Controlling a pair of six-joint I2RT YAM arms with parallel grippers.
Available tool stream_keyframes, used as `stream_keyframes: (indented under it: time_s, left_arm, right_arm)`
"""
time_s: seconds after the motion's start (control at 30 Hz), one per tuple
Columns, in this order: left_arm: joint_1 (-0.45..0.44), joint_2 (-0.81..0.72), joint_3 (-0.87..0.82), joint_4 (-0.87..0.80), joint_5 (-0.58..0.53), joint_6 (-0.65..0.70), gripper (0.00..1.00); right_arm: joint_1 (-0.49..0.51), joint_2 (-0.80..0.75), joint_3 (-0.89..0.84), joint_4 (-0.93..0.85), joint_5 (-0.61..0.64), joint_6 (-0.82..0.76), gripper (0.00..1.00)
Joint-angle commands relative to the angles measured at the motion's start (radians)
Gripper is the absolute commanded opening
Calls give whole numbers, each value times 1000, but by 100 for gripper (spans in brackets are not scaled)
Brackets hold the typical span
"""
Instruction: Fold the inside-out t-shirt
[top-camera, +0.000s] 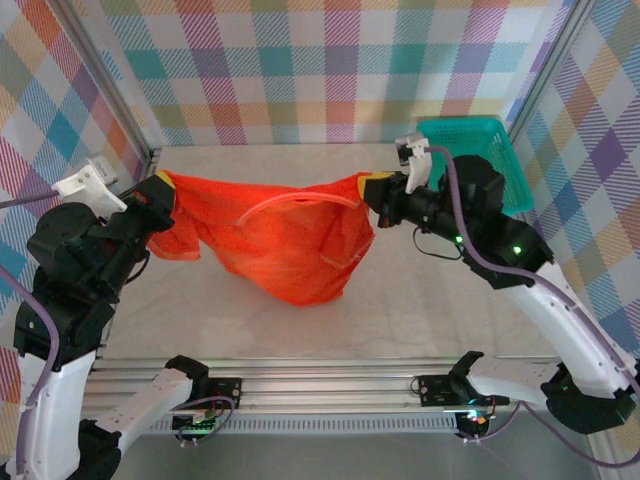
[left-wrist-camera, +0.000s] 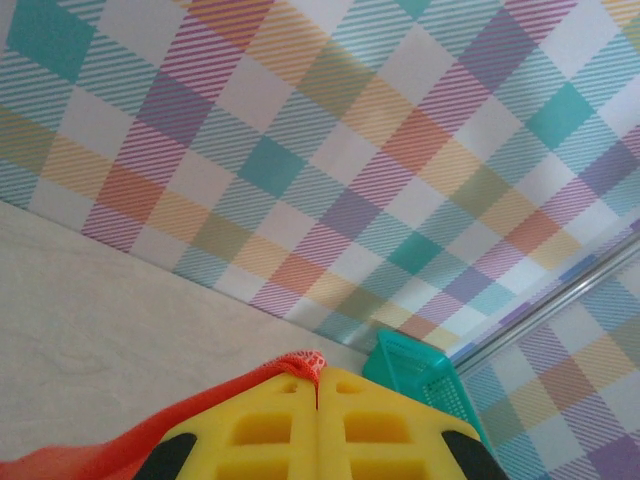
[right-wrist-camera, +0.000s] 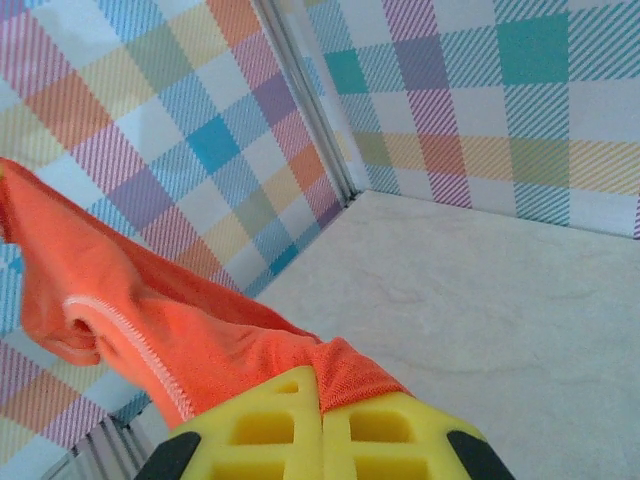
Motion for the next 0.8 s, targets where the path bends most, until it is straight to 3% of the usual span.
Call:
stream_keyframes:
  time_s: [0.0, 0.2, 0.3, 0.43, 0.57, 0.7, 0.77]
  left_arm:
    - [8, -21, 34, 8, 32, 1, 0]
    - [8, 63, 13, 51, 33, 8, 0]
    - [8, 164, -65, 115, -43, 25, 0]
    - [23, 409, -101, 161, -125, 53, 0]
    - [81, 715, -85, 217, -68, 38, 0]
    - [142, 1037, 58, 202, 7, 4, 0]
    - [159, 1166, 168, 155, 51, 2, 10]
  right_arm:
    - [-5, -57, 65, -44, -20, -12, 0]
    - [-13, 31, 104, -64, 61, -54, 0]
    - [-103, 148, 96, -33, 54, -51, 0]
    - [-278, 359, 75, 46, -122, 49, 0]
    - [-349, 629, 131, 66, -217, 94, 0]
    - [-376, 918, 312, 9, -233, 107, 0]
    - [-388, 1040, 430, -55, -236, 107, 0]
